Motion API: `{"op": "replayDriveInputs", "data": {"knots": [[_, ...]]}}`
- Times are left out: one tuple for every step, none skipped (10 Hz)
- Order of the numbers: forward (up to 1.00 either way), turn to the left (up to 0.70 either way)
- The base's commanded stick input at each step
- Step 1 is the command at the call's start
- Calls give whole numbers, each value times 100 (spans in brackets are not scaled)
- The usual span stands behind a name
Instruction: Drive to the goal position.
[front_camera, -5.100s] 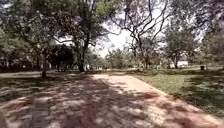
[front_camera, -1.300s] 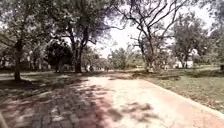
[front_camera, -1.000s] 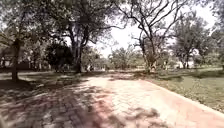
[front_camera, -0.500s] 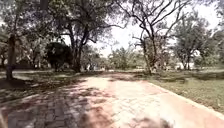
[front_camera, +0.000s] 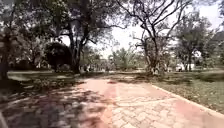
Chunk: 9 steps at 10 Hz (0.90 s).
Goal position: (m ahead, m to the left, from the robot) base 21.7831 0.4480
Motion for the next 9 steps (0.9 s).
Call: {"op": "replayDriveInputs", "data": {"knots": [[70,0],[70,0],[70,0],[70,0],[70,0],[70,0],[70,0],[70,0],[70,0]]}}
